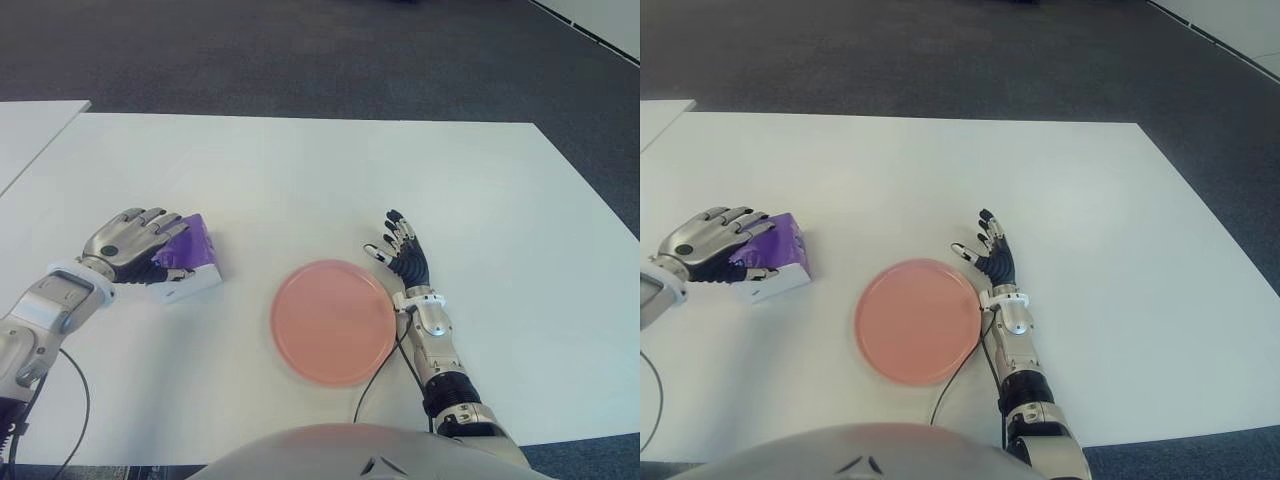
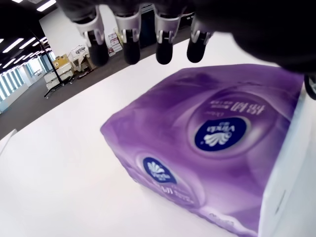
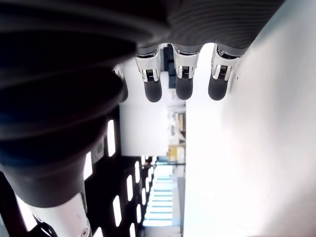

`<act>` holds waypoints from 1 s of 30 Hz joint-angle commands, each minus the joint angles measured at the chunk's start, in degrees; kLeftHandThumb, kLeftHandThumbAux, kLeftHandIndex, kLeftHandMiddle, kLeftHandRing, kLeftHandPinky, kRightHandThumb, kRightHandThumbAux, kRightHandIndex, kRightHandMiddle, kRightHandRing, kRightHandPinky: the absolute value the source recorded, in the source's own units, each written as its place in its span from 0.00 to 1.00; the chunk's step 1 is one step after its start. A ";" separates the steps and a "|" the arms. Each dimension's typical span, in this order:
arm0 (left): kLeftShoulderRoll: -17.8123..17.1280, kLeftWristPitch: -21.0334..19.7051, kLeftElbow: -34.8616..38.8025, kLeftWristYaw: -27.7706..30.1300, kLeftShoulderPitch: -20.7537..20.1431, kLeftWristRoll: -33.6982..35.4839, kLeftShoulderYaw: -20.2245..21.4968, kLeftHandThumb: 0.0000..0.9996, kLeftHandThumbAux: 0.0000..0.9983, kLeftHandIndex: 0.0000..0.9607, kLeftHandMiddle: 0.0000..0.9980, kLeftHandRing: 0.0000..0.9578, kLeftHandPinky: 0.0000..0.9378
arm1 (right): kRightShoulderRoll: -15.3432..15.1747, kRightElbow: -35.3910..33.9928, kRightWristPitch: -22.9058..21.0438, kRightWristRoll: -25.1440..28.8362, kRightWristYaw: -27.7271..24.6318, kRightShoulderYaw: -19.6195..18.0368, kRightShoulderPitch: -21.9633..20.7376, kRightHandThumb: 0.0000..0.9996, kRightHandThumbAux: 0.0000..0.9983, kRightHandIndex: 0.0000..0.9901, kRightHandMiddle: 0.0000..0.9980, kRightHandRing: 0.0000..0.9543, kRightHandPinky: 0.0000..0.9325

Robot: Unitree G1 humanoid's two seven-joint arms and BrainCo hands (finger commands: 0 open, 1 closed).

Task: Put the tissue paper into the plate.

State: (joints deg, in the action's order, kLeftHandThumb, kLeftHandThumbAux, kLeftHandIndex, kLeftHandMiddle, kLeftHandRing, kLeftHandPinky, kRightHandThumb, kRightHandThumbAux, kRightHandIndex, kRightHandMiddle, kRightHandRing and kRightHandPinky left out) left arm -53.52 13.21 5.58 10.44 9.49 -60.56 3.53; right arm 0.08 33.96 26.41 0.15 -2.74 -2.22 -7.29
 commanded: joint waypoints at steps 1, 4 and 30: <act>-0.74 -0.52 -0.62 -0.57 -0.48 0.06 -1.14 0.21 0.12 0.00 0.00 0.00 0.00 | 0.33 2.92 -6.26 -0.17 0.42 0.26 6.24 0.00 0.77 0.00 0.00 0.00 0.00; -0.68 -0.57 -0.54 -0.69 -0.36 0.05 -1.47 0.21 0.12 0.00 0.00 0.00 0.00 | 0.26 2.77 -6.13 -0.09 0.16 0.31 6.36 0.00 0.75 0.00 0.00 0.00 0.00; -0.80 3.54 -0.02 -2.35 2.58 4.38 -3.35 0.20 0.12 0.00 0.00 0.00 0.00 | 0.39 3.03 -3.94 0.30 -0.54 0.40 6.58 0.00 0.77 0.00 0.00 0.00 0.00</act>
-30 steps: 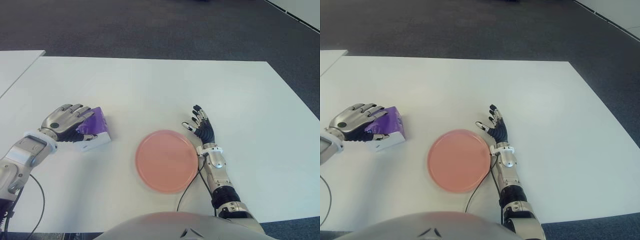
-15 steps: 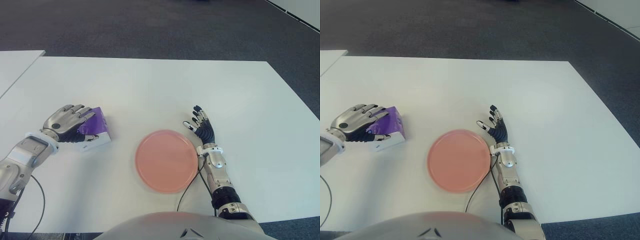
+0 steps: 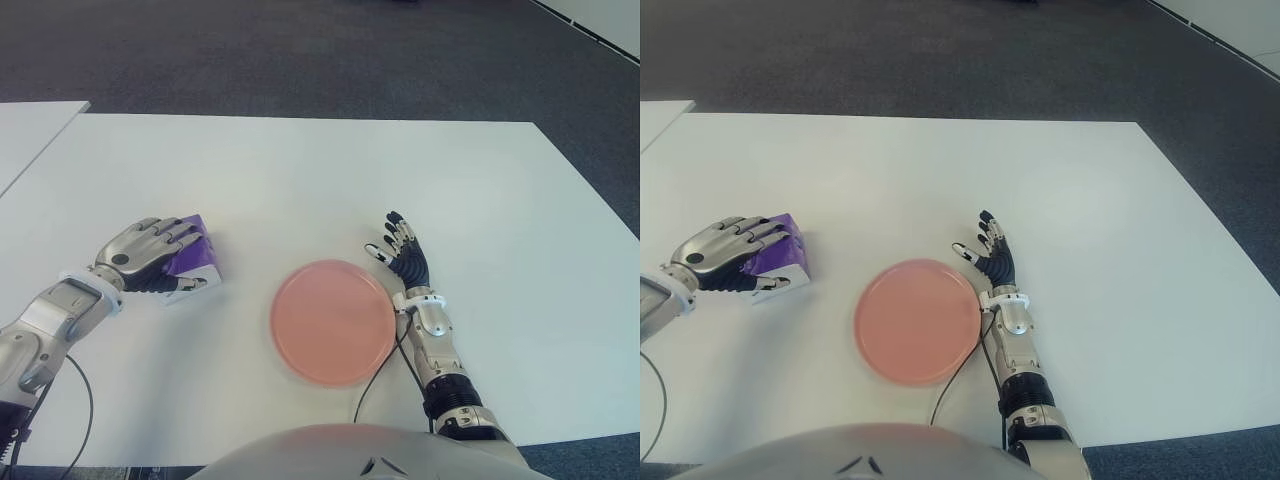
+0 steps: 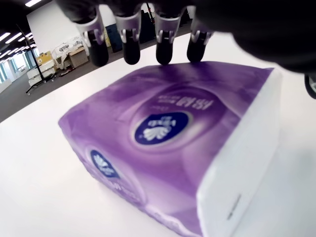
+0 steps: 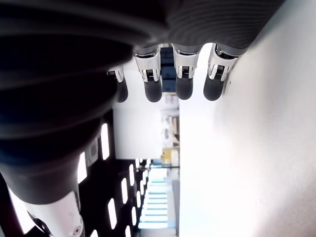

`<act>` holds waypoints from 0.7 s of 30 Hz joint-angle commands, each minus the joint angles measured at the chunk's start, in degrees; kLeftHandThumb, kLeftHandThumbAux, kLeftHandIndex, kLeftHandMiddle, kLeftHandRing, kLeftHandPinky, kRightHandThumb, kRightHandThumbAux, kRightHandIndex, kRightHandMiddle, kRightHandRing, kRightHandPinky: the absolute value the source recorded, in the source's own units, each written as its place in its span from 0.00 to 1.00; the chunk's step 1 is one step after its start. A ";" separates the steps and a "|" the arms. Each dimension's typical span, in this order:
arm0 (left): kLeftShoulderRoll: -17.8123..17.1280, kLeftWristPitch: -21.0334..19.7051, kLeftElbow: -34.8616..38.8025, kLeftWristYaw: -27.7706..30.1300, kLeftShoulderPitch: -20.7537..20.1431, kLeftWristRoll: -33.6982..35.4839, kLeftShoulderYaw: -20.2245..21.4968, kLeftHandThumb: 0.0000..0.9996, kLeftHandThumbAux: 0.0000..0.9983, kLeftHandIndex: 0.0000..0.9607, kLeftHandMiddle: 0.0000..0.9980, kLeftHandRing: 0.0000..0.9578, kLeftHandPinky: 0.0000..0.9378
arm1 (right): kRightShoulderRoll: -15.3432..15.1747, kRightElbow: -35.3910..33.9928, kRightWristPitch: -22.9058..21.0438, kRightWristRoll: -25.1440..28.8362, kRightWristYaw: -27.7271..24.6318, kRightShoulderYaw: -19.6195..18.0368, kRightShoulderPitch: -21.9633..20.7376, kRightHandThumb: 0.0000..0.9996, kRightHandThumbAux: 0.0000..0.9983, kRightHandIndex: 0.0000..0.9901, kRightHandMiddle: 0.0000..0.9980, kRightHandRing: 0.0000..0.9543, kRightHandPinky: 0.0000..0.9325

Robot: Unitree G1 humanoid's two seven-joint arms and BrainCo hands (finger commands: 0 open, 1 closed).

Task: Put the tissue paper into the plate.

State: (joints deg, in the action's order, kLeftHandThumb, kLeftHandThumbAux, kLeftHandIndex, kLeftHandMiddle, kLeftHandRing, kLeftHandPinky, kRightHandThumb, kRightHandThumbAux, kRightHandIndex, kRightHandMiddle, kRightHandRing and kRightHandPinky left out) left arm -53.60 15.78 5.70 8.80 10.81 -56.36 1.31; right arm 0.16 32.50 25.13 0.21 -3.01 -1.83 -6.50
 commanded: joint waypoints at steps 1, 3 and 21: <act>-0.77 1.09 -0.23 -0.76 1.32 0.06 -1.27 0.20 0.13 0.00 0.00 0.00 0.00 | 0.34 4.54 -2.56 0.24 -0.27 0.02 5.79 0.00 0.78 0.00 0.00 0.00 0.00; -0.90 1.27 -0.49 -0.89 1.38 -0.34 -1.63 0.21 0.13 0.00 0.00 0.00 0.00 | 0.39 4.60 -2.57 0.23 -0.21 0.05 5.77 0.00 0.78 0.00 0.00 0.00 0.00; 2.43 -3.42 -12.03 -9.97 -1.45 -9.77 -11.78 0.19 0.14 0.00 0.00 0.00 0.00 | 0.21 4.50 -2.35 0.16 -0.32 0.40 5.85 0.00 0.78 0.00 0.00 0.00 0.00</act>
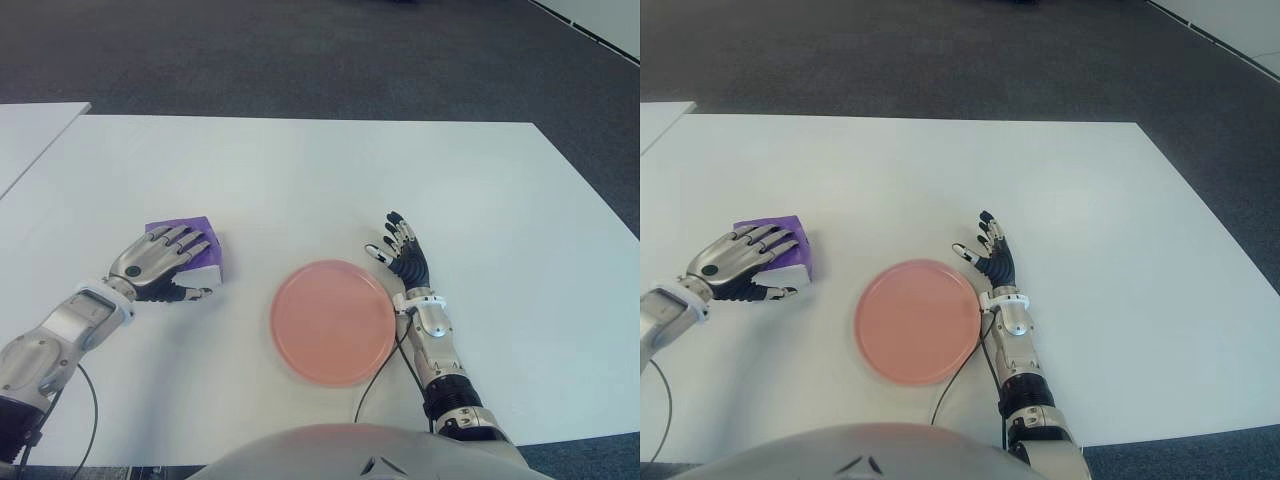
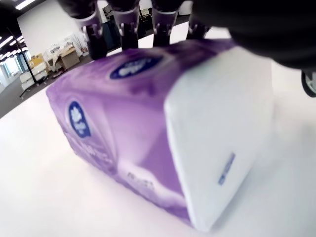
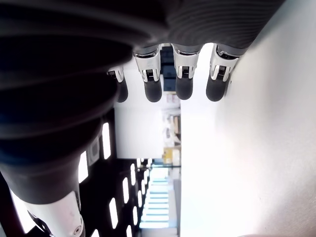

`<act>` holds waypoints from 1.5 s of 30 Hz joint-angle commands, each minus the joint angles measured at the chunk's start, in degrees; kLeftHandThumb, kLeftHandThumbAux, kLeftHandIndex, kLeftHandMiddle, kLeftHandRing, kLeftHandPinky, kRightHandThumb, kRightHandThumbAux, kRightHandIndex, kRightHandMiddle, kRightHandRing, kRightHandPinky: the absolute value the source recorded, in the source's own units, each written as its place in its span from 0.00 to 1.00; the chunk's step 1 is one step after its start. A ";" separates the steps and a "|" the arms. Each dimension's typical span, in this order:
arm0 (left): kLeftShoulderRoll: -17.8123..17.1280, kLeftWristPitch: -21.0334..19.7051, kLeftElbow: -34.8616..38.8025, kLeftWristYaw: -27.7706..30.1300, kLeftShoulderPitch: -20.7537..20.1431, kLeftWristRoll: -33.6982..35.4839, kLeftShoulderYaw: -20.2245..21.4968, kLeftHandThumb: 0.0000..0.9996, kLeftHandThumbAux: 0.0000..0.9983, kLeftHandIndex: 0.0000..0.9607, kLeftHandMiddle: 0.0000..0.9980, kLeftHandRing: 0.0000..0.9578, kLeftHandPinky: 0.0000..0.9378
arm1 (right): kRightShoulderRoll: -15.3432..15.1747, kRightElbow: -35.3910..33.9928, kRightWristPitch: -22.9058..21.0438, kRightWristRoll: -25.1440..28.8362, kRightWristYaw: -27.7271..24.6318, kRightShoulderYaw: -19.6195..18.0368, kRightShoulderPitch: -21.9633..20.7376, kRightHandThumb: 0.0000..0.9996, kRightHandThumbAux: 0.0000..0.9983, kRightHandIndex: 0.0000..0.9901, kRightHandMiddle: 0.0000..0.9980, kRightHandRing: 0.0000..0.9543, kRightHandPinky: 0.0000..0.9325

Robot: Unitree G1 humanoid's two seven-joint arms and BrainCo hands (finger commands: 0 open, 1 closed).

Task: Put the tissue paper into the plate.

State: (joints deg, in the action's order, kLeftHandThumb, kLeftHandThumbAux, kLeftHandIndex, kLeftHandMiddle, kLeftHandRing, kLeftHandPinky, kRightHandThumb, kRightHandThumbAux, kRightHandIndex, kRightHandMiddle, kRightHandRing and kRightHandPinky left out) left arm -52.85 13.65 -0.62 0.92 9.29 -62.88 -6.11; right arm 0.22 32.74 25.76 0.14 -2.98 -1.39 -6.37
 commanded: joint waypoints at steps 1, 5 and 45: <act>1.94 -1.76 -7.01 -3.11 -0.39 -3.66 -5.09 0.18 0.14 0.00 0.00 0.00 0.00 | 0.10 4.19 -3.12 0.29 -0.48 -0.04 5.75 0.00 0.78 0.00 0.00 0.00 0.00; 3.01 -3.97 -11.97 -8.22 -1.67 -4.80 -7.40 0.18 0.16 0.00 0.00 0.00 0.00 | -0.08 3.75 -3.70 0.35 -0.78 -0.01 5.89 0.00 0.77 0.00 0.00 0.00 0.00; 6.23 -4.57 -25.78 -25.60 -7.93 6.99 -10.15 0.18 0.29 0.00 0.00 0.00 0.00 | -1.39 1.35 -3.91 0.58 -1.99 -0.19 7.42 0.00 0.77 0.00 0.00 0.00 0.00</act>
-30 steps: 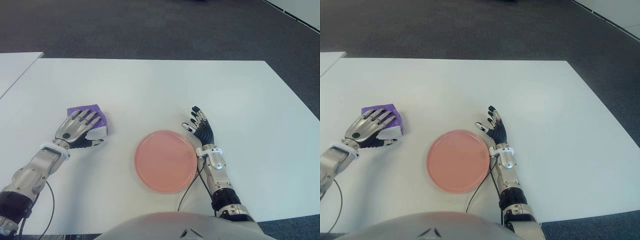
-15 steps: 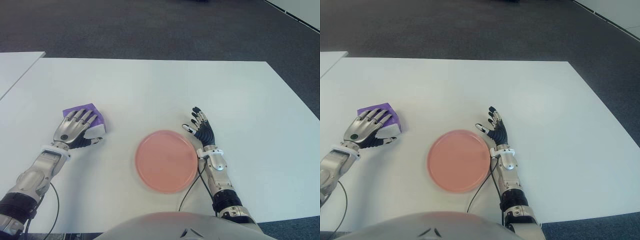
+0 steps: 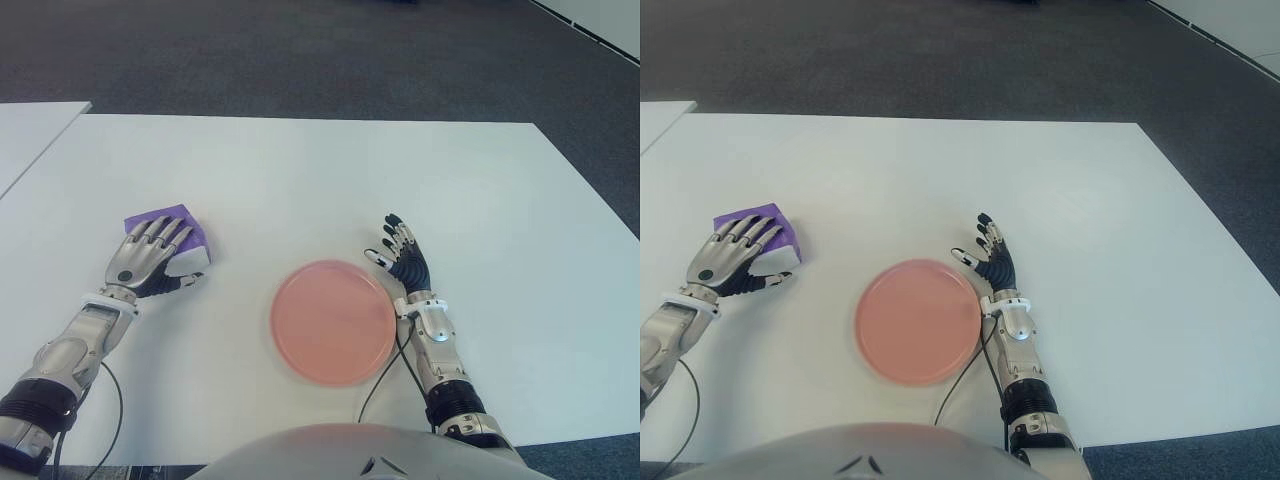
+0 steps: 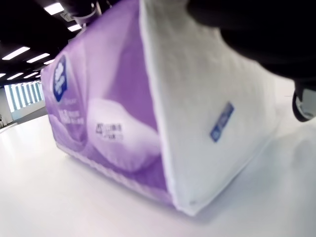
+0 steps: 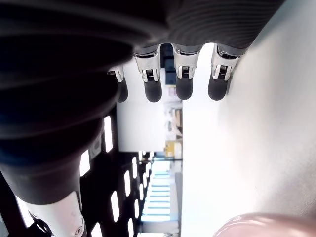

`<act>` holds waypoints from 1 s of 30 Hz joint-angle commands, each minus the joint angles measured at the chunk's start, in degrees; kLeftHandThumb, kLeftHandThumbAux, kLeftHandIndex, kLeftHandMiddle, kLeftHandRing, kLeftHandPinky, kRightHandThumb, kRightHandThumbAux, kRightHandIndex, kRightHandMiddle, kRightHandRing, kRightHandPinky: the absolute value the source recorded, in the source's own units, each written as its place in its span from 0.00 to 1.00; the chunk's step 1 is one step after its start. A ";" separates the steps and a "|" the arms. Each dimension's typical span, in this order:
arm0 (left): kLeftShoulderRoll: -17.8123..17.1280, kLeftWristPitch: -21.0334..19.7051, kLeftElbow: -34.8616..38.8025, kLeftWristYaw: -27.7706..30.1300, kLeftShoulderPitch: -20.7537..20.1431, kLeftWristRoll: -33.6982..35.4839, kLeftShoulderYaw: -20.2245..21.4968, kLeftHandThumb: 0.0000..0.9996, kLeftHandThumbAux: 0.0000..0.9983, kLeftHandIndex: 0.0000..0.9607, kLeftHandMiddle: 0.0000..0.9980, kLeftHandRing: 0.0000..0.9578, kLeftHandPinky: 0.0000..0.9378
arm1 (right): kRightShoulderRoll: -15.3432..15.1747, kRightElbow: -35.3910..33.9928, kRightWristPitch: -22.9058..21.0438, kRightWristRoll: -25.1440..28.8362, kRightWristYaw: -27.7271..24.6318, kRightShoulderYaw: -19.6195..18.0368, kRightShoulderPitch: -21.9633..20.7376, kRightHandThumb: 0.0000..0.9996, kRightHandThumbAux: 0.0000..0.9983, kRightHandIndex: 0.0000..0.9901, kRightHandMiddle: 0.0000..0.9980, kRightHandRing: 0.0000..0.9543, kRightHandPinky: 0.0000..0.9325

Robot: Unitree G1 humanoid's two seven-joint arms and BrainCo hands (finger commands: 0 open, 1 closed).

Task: Put the tissue paper into the plate.

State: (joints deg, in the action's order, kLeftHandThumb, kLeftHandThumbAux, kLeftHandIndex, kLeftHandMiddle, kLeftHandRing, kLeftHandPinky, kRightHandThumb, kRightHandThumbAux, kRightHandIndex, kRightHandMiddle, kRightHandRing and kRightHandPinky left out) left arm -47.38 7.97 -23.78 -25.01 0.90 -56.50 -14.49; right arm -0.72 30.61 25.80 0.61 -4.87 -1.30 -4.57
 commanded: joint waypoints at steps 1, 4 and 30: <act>0.70 1.46 -3.06 -0.03 0.21 0.79 -1.82 0.18 0.29 0.00 0.00 0.00 0.00 | -0.43 3.43 -4.00 0.12 -0.10 -0.28 5.63 0.00 0.77 0.00 0.00 0.00 0.00; 0.59 2.65 -4.33 -1.09 -0.51 1.33 -1.88 0.19 0.31 0.00 0.00 0.00 0.00 | -0.41 3.39 -3.89 0.20 -0.17 -0.31 5.64 0.00 0.77 0.00 0.00 0.00 0.00; 7.29 13.54 -39.86 -49.05 -20.84 -6.29 -16.33 0.84 0.67 0.42 0.54 0.75 0.83 | -1.20 5.94 -0.29 1.52 -2.90 -0.74 4.63 0.00 0.85 0.02 0.00 0.00 0.01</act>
State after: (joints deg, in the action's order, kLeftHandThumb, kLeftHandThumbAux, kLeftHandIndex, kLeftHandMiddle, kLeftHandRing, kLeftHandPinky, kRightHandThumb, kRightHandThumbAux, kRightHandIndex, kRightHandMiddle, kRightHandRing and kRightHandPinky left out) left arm -41.74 19.78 -59.81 -71.68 -18.14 -61.45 -28.18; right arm -1.54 31.26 27.87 2.03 -7.69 -1.46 -4.48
